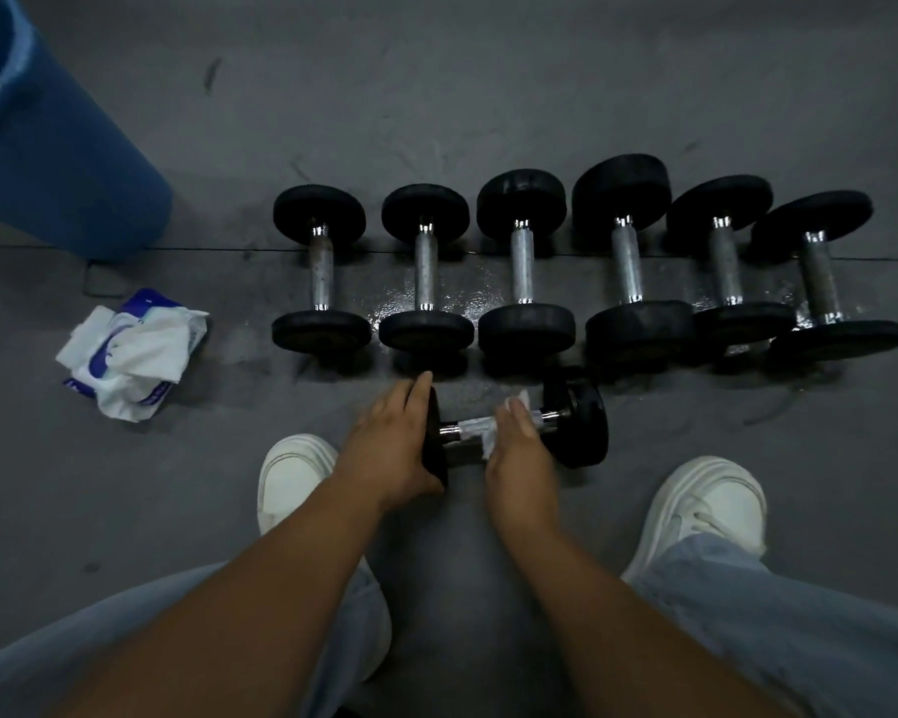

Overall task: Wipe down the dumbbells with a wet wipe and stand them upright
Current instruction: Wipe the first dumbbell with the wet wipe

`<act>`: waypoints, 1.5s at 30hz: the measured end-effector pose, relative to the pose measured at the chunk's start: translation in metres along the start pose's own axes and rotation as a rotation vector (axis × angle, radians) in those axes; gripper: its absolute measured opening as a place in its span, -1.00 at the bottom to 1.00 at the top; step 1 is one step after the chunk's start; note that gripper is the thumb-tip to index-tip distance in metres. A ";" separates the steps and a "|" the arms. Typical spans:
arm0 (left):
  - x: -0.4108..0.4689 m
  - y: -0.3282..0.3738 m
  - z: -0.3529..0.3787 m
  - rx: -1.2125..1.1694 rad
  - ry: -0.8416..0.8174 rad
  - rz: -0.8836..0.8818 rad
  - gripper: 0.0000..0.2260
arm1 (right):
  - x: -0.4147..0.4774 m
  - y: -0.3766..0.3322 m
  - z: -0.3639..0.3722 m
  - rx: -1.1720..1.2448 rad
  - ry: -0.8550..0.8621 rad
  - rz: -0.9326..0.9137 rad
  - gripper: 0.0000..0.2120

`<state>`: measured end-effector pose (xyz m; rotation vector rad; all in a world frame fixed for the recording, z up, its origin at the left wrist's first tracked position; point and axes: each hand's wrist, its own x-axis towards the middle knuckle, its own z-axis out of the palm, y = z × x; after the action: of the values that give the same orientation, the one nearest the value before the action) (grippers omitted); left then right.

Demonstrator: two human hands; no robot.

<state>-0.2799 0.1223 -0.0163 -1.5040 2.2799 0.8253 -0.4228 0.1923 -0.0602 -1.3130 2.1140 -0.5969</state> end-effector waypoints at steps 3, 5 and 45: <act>-0.006 -0.003 0.005 -0.097 0.034 0.005 0.03 | -0.010 -0.029 -0.006 0.160 -0.218 -0.106 -0.83; -0.009 -0.003 0.008 -0.102 0.073 -0.006 0.03 | 0.003 -0.017 -0.015 0.298 -0.140 0.046 -0.77; -0.019 0.041 0.012 -0.448 0.061 -0.427 -0.35 | 0.006 -0.019 -0.027 -0.142 -0.344 0.035 -0.75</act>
<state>-0.3098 0.1557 -0.0035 -2.1303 1.7717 1.2147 -0.4305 0.1811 -0.0299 -1.3430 1.9165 -0.1897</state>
